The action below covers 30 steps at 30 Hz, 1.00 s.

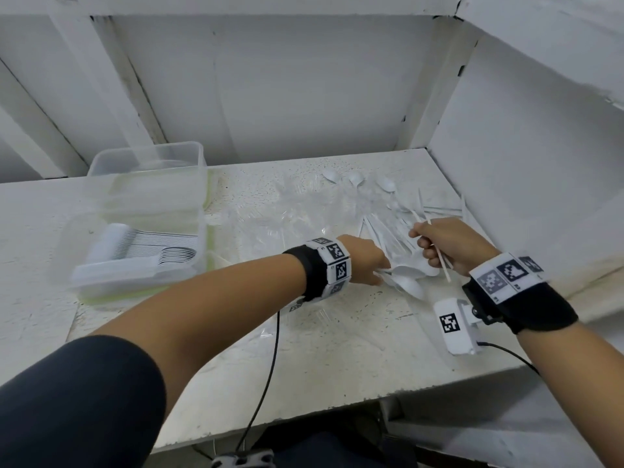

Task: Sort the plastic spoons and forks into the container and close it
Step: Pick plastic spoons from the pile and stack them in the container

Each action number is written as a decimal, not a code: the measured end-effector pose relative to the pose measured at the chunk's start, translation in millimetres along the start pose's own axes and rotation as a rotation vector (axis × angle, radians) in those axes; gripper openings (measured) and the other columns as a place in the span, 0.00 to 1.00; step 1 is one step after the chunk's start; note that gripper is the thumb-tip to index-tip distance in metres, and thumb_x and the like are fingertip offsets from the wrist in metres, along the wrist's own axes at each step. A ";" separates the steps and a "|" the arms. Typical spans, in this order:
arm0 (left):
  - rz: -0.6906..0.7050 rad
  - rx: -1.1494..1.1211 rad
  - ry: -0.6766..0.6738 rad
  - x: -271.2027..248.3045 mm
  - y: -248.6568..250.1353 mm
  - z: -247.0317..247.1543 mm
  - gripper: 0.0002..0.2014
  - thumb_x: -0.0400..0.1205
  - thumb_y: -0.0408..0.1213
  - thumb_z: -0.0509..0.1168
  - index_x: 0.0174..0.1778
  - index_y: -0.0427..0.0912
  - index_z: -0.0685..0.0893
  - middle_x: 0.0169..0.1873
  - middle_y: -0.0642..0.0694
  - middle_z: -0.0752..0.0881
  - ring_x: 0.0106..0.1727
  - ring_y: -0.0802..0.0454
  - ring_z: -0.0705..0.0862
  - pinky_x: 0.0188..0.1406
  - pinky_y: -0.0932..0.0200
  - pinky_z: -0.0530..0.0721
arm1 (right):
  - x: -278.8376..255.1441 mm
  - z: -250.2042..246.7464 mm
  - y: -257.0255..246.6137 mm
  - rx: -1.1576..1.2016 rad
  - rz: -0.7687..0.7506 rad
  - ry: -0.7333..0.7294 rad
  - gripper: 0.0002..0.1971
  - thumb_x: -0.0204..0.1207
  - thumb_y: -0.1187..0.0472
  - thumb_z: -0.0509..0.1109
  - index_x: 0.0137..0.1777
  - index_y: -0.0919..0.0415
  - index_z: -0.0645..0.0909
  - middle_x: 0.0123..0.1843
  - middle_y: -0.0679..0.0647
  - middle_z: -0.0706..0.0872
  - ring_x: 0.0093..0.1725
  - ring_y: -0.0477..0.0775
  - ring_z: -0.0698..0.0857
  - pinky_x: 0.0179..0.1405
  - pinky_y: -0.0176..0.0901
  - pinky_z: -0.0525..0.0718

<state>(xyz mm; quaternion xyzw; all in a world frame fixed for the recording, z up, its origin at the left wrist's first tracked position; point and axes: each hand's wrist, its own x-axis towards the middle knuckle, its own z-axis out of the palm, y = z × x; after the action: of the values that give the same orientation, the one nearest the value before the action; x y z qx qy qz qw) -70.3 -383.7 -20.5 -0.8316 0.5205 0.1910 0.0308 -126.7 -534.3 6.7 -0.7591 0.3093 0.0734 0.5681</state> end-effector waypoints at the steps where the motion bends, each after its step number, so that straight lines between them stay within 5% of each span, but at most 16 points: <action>1: 0.007 0.031 0.006 1.2 0.2 0.3 0.14 0.84 0.46 0.59 0.61 0.44 0.81 0.44 0.46 0.83 0.48 0.45 0.80 0.41 0.60 0.72 | -0.1 0.2 1.2 0.001 -0.004 -0.005 0.10 0.83 0.62 0.60 0.41 0.63 0.78 0.27 0.53 0.71 0.16 0.43 0.68 0.14 0.32 0.66; 4: 0.017 0.077 0.039 4.0 -0.1 1.2 0.14 0.85 0.46 0.57 0.55 0.40 0.81 0.32 0.50 0.72 0.41 0.47 0.74 0.39 0.61 0.70 | -0.6 1.6 4.5 0.018 -0.016 -0.001 0.11 0.83 0.62 0.60 0.40 0.63 0.78 0.27 0.53 0.71 0.16 0.43 0.68 0.14 0.32 0.66; 13: 0.067 0.055 0.140 -4.8 -9.5 -6.2 0.13 0.86 0.40 0.54 0.54 0.38 0.81 0.37 0.48 0.73 0.40 0.49 0.71 0.37 0.61 0.67 | -0.6 -7.1 19.7 -0.169 -0.030 0.088 0.11 0.79 0.66 0.62 0.34 0.59 0.71 0.27 0.53 0.69 0.20 0.47 0.62 0.12 0.30 0.59; 20: 0.016 0.036 0.190 -24.1 -31.6 -15.6 0.15 0.87 0.46 0.54 0.54 0.40 0.80 0.37 0.48 0.76 0.39 0.50 0.73 0.38 0.59 0.71 | -27.0 0.7 40.6 -0.559 -0.083 -0.119 0.08 0.72 0.60 0.75 0.38 0.55 0.77 0.30 0.48 0.76 0.27 0.46 0.70 0.19 0.31 0.64; 23: 0.013 -0.061 0.288 -32.4 -39.7 -21.7 0.15 0.86 0.46 0.56 0.50 0.39 0.81 0.36 0.47 0.81 0.37 0.52 0.74 0.37 0.60 0.70 | -27.8 11.9 47.6 -0.651 -0.160 -0.052 0.11 0.69 0.56 0.78 0.41 0.61 0.79 0.35 0.48 0.81 0.34 0.44 0.78 0.29 0.33 0.68; 26: 0.011 -0.246 0.412 -44.4 -46.0 -27.0 0.13 0.84 0.45 0.60 0.38 0.41 0.80 0.24 0.55 0.73 0.27 0.55 0.71 0.28 0.65 0.66 | -20.0 21.6 52.9 -0.650 -0.145 -0.001 0.08 0.69 0.59 0.77 0.39 0.61 0.81 0.37 0.52 0.84 0.39 0.49 0.82 0.31 0.32 0.70; 30: -0.077 -0.679 0.636 -64.2 -52.0 -36.7 0.07 0.82 0.39 0.65 0.48 0.42 0.86 0.27 0.60 0.77 0.22 0.68 0.74 0.25 0.78 0.70 | -18.3 28.9 41.9 -0.664 -0.160 0.034 0.05 0.71 0.62 0.73 0.37 0.65 0.85 0.37 0.56 0.86 0.37 0.49 0.82 0.28 0.33 0.69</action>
<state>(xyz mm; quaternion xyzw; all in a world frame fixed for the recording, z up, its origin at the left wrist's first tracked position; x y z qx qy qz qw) -38.8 -314.3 28.3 -0.8307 0.3810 0.0847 -0.3971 -157.5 -507.8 -29.0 -0.9256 0.2175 0.1126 0.2887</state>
